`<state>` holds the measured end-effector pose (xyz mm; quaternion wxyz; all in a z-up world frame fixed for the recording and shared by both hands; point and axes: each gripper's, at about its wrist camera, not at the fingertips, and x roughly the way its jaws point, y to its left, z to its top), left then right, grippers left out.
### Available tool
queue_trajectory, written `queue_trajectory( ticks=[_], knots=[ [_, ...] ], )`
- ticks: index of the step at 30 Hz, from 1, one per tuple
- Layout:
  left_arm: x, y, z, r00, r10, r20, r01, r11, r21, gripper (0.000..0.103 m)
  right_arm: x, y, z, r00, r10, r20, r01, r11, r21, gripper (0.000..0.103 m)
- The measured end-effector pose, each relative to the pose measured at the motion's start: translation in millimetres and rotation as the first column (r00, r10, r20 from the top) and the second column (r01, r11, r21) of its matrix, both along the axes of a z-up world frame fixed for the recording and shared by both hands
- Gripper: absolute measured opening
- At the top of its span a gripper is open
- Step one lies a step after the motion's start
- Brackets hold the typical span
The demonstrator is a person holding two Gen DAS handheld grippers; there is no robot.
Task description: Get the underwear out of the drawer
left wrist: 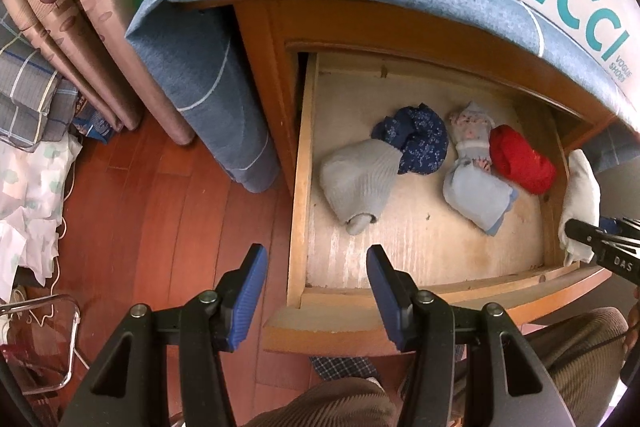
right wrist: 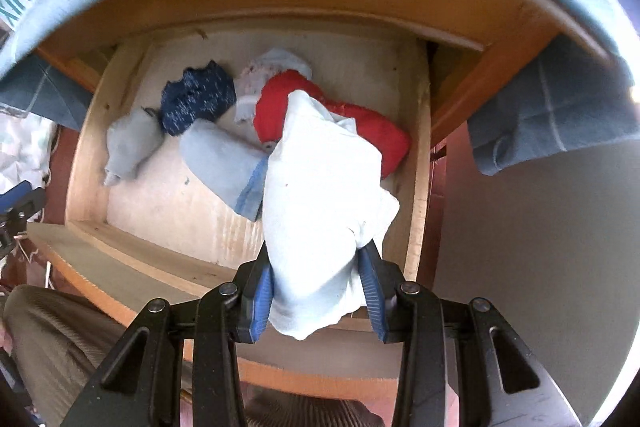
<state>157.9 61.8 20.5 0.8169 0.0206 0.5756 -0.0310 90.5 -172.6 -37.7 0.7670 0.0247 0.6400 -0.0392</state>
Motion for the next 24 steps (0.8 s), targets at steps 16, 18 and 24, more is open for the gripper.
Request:
queue_trajectory(
  ticks=[16,18,24],
  knots=[
    [17.5,-29.0,-13.7,0.994,-0.104,-0.02,0.105,0.992,0.065,0.053,-33.2,-18.6,78.0,0.983,-0.063,0.172,0.045,0.993,0.107,0.036],
    [17.7,-31.7,-16.7,0.993,-0.117,-0.032,0.119,0.991,0.064,0.053,-37.3,-18.6,89.8,0.981,-0.057,0.188,0.037,0.993,0.109,0.036],
    [20.0,-35.7,-25.2,0.989,-0.132,-0.064,0.135,0.989,0.055,0.053,-48.6,-22.1,127.6,0.969,-0.053,0.241,0.026,0.993,0.114,0.036]
  ],
)
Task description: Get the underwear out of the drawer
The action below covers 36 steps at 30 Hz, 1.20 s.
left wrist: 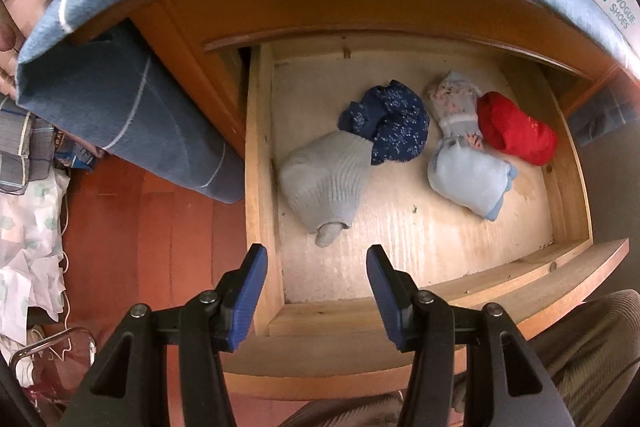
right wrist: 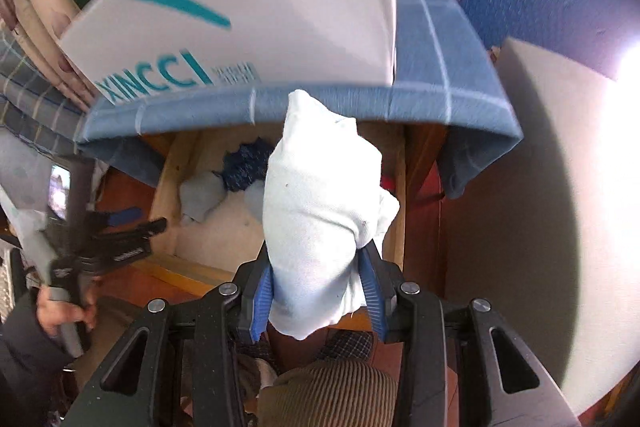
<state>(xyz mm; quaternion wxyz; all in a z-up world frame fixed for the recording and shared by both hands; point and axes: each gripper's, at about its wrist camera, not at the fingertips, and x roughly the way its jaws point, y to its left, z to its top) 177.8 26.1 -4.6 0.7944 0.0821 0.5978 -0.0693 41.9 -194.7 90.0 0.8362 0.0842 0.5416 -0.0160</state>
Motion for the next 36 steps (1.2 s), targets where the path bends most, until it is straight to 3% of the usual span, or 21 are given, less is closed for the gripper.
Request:
queue_trajectory(
  ticks=[11,20,28,36],
  knots=[
    [2.2,2.7,-8.7,0.998,0.018,-0.056,-0.02,0.999,-0.033,0.053,-1.1,1.7,101.2,0.985,0.026,0.168,-0.023,1.0,-0.018,0.036],
    [2.6,0.9,-9.2,0.998,0.013,-0.066,-0.016,0.999,-0.036,0.053,34.4,10.5,172.6,0.953,0.051,0.299,-0.034,0.998,-0.062,0.036],
    [2.2,-0.3,-9.1,0.997,0.011,-0.072,-0.014,0.999,-0.037,0.053,72.2,27.7,198.1,0.938,0.093,0.334,-0.058,0.992,-0.115,0.036],
    [2.4,-3.0,-11.4,0.997,0.0,-0.08,-0.003,0.999,-0.039,0.053,105.4,40.9,186.7,0.948,0.13,0.289,-0.087,0.984,-0.158,0.036]
  ],
)
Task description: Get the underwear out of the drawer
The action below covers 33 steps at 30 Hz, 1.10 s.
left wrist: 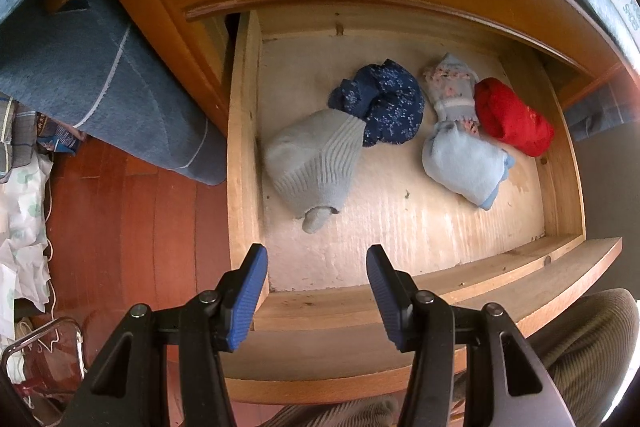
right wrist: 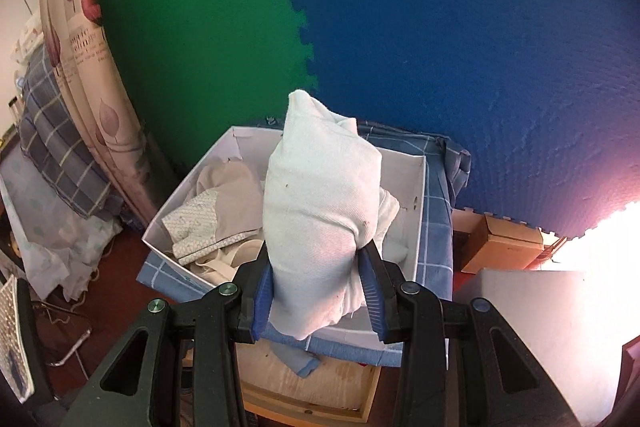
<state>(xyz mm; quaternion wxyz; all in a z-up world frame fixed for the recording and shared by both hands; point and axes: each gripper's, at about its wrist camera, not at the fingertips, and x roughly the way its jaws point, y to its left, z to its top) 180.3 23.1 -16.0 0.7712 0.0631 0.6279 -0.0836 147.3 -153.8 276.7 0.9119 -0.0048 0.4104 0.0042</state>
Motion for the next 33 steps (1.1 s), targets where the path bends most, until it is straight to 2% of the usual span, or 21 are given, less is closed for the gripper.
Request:
queue_trajectory(
  ticks=[13,17,24,33],
  knots=[
    [5.1,-10.3,-5.7,0.999,-0.045,-0.024,0.045,0.999,0.006,0.053,40.9,16.1,-44.0,0.99,0.033,-0.138,-0.045,0.995,-0.09,0.036],
    [11.7,-13.5,-8.0,0.997,-0.071,-0.034,0.071,0.997,0.009,0.053,50.2,17.9,-56.8,0.986,0.032,-0.165,-0.047,0.995,-0.088,0.036],
    [30.3,-22.2,-21.5,0.989,-0.134,-0.064,0.139,0.988,0.074,0.053,61.8,16.5,-74.2,0.979,0.03,-0.199,-0.046,0.996,-0.076,0.037],
    [55.8,-26.6,-44.1,0.979,-0.159,-0.13,0.169,0.983,0.066,0.053,84.5,15.6,-102.7,0.961,0.017,-0.277,-0.046,0.994,-0.097,0.037]
  ],
)
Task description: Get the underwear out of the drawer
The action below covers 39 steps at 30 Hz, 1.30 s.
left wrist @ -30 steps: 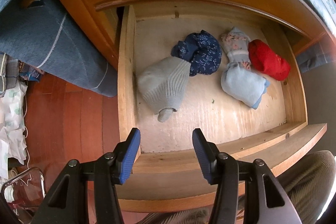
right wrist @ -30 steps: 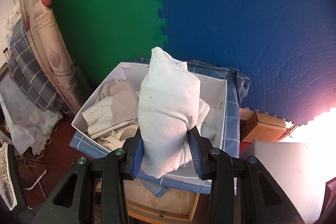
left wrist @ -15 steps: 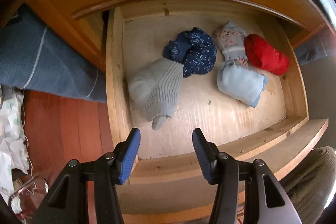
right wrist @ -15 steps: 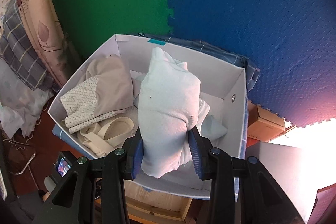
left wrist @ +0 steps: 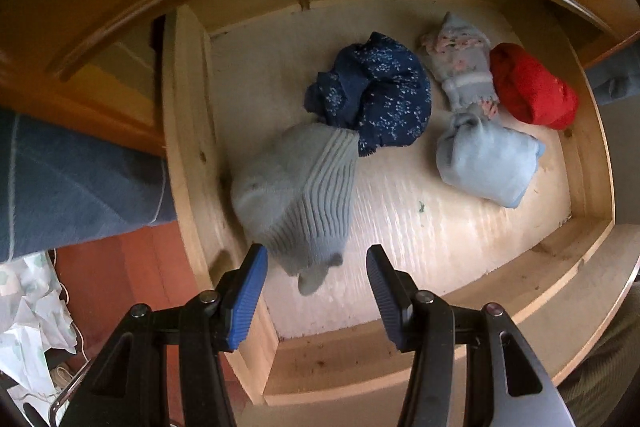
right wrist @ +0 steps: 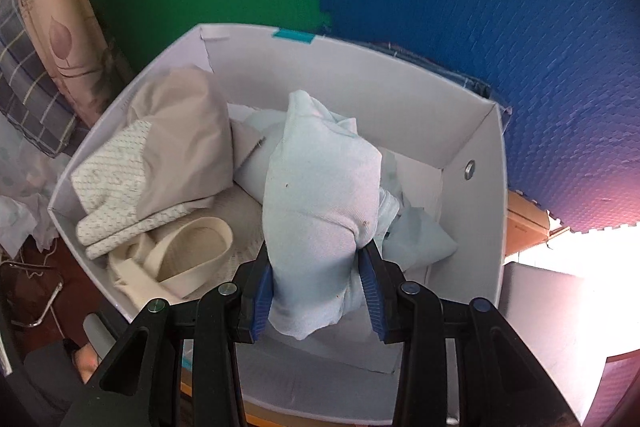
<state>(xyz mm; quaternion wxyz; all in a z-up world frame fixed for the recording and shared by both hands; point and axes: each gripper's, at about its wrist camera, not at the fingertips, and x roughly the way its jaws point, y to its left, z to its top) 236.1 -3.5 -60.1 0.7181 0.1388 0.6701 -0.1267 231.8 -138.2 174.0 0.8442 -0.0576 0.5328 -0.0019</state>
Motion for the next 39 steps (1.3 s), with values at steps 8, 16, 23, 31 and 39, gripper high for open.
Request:
queue_trajectory(
  ticks=[8,16,23,31,39],
  knots=[
    [16.8,-0.6,-19.9,0.999,-0.017,-0.048,0.018,1.0,0.014,0.053,10.8,2.0,-7.1,1.0,0.003,-0.006,-0.003,1.0,0.005,0.039],
    [51.8,-1.2,-31.0,0.995,0.008,-0.103,-0.006,1.0,0.022,0.055,11.9,0.1,-7.0,1.0,0.005,-0.009,-0.005,1.0,0.023,0.045],
    [54.1,-24.0,-43.4,0.992,-0.075,-0.097,0.085,0.991,0.102,0.059,10.6,1.1,-6.2,1.0,0.007,0.002,-0.007,0.999,0.039,0.059],
    [58.7,-28.4,-46.4,0.991,-0.087,-0.098,0.095,0.992,0.085,0.059,0.4,3.4,-0.7,1.0,0.011,0.027,-0.013,0.998,0.066,0.062],
    [54.9,-17.8,-49.4,0.988,-0.089,-0.128,0.104,0.988,0.117,0.03,-4.6,-0.1,-1.5,0.999,-0.01,0.031,0.008,0.998,0.065,0.077]
  ],
)
